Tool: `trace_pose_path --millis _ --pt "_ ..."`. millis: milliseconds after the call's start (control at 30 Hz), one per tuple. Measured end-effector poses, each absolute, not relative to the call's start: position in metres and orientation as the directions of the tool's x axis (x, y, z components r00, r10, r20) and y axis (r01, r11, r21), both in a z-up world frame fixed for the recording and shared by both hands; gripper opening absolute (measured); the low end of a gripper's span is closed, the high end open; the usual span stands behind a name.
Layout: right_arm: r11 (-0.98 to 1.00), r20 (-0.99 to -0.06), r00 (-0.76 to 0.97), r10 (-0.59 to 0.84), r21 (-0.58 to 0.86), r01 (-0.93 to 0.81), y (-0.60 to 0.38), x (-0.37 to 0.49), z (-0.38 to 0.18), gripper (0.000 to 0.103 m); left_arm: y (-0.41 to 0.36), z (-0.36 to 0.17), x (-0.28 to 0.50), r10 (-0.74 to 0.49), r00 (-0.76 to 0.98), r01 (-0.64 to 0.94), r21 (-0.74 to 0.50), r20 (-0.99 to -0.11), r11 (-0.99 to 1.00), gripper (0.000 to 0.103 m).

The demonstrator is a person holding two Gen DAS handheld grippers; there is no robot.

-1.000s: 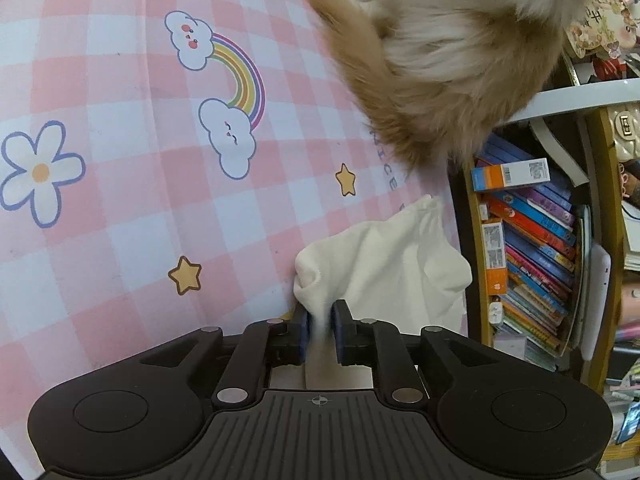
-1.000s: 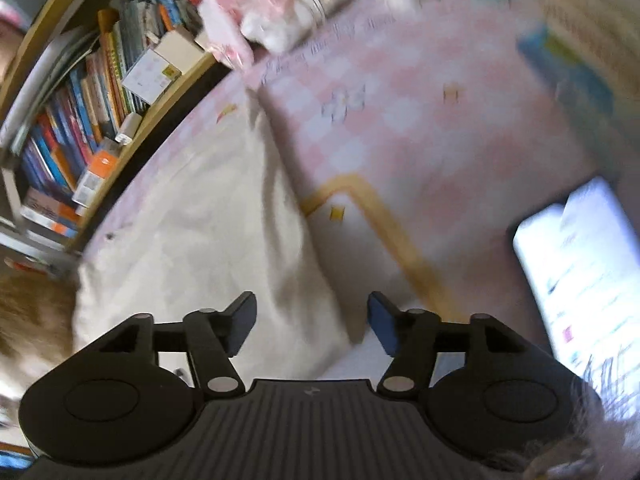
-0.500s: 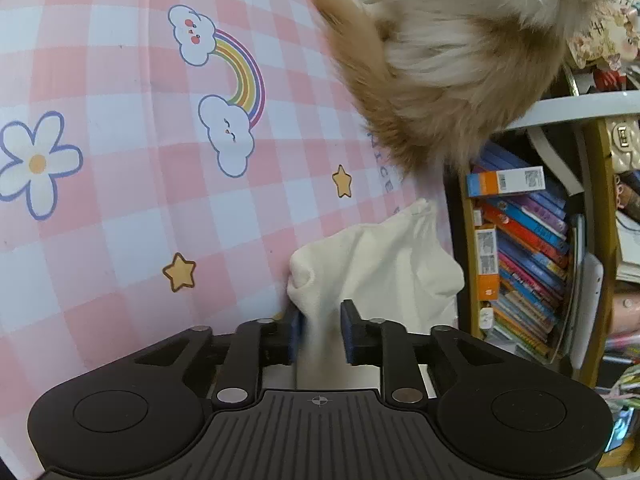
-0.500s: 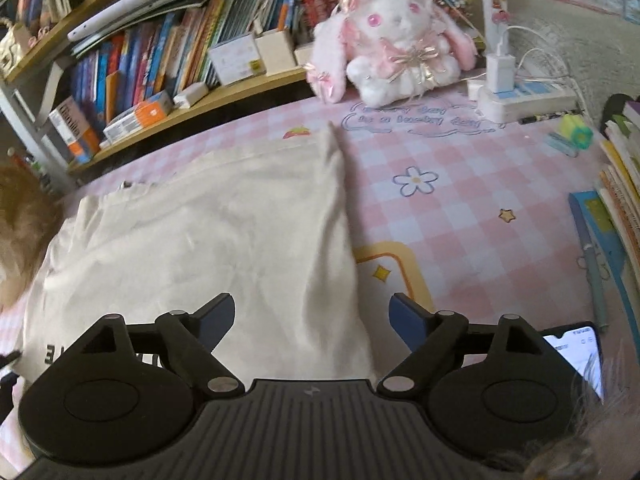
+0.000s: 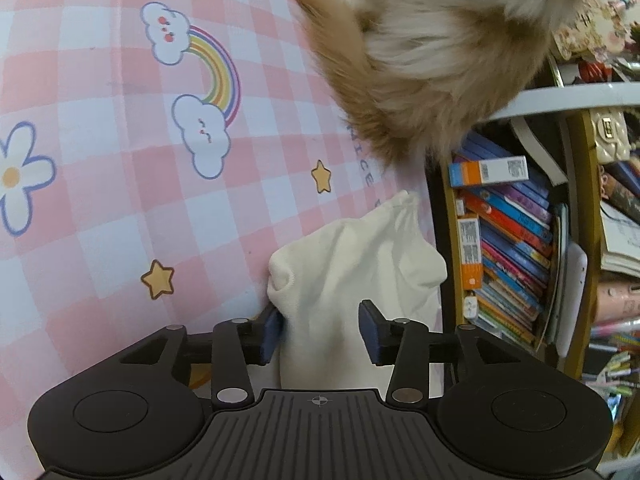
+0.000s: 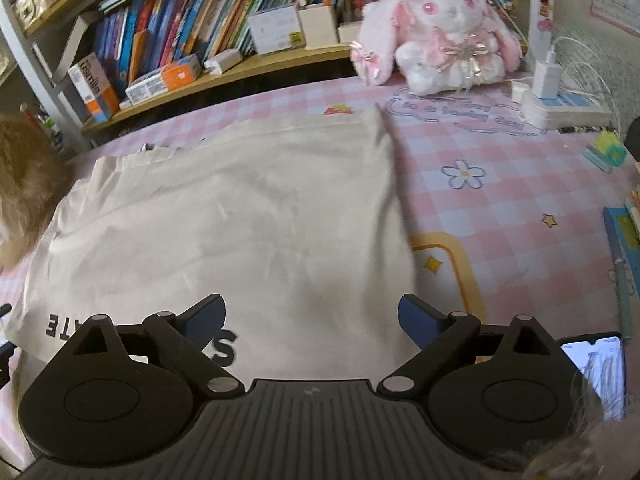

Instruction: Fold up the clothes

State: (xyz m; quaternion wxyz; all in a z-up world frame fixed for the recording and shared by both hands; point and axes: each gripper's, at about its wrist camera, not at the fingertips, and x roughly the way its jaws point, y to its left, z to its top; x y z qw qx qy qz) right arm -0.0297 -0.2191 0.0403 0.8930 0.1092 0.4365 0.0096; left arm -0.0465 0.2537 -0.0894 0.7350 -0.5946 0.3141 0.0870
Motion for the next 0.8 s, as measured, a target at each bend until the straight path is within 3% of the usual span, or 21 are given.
trace_pose_path --millis 700,733,800 --pt "0.996 -0.823 0.563 0.072 0.084 -0.005 -0.069 0.01 0.036 0.096 0.283 -0.101 -0.028 -0.436 0.728 -0.487 -0.847 -0.529 0.213 0.045" --pt "0.997 -0.823 0.563 0.072 0.076 -0.016 -0.063 0.017 0.037 0.096 0.283 -0.1 -0.026 -0.444 0.72 -0.486 -0.844 -0.534 0.227 0.043" --pt "0.998 -0.818 0.572 0.065 0.053 -0.038 -0.05 0.033 0.041 0.096 0.282 -0.097 -0.021 -0.449 0.695 -0.478 -0.827 -0.561 0.295 0.029"
